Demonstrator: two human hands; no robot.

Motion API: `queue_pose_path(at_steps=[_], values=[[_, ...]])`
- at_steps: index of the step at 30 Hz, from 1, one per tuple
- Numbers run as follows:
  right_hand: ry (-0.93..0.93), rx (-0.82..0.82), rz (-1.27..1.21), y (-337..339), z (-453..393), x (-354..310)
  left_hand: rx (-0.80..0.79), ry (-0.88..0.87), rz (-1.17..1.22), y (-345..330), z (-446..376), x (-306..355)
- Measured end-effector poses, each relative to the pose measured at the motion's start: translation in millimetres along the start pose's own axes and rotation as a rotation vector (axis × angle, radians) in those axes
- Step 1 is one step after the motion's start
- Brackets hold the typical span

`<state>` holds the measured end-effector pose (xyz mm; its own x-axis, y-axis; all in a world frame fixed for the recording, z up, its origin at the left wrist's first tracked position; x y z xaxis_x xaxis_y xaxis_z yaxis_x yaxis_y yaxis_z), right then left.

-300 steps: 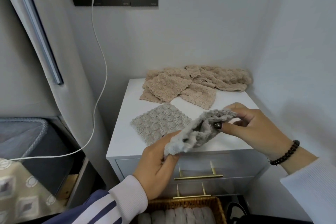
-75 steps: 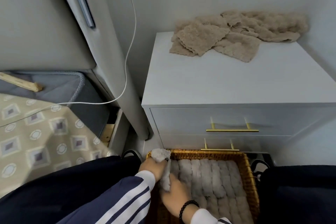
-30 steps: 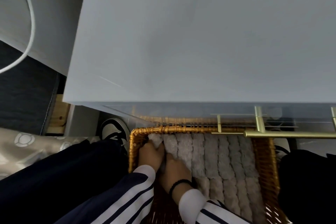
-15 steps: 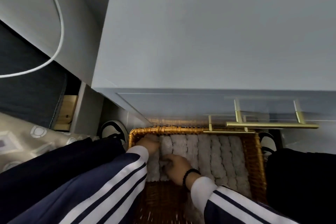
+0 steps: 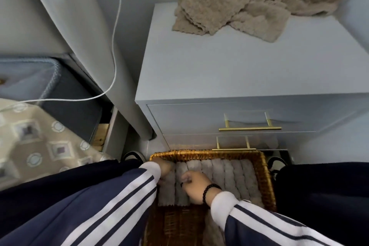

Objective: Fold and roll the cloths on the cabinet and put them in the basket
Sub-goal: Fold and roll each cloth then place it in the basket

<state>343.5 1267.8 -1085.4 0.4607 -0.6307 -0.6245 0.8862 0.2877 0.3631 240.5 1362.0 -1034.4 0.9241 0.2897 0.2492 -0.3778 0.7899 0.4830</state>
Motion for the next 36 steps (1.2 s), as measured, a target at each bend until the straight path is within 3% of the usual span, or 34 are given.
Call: queue_pose_path(at_steps=[7, 14, 18, 21, 25, 27, 36], values=[[0.075, 0.146, 0.06, 69, 43, -26, 0.085, -0.16, 0.023, 24, 60, 31], [0.059, 0.08, 0.611, 140, 115, -71, 0.07, -0.331, -0.117, 48, 128, 70], [0.085, 0.089, 0.756, 178, 163, -100, 0.09, -0.478, -0.144, 62, 159, 94], [0.169, 0.145, 0.65, 208, 189, -119, 0.128, -0.624, -0.026, 78, 176, 113], [0.288, 0.259, 0.219, 244, 196, -131, 0.038, -0.72, 0.167, 89, 184, 138], [0.333, 0.314, 0.126, 255, 192, -140, 0.052, -0.761, 0.232, 91, 186, 151], [0.304, 0.651, 0.162, 298, 145, -150, 0.533, -0.812, 0.434, 129, 146, 201]])
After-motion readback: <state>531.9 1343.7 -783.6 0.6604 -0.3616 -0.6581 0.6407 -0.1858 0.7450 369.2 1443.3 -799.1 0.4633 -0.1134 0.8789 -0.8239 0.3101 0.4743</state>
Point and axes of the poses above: each hand's wrist, its own z-axis away from the middle knuckle, its own y-axis out of the back of the hand, x = y × z, the point moved 2 cm from there along -z, towards the middle knuckle
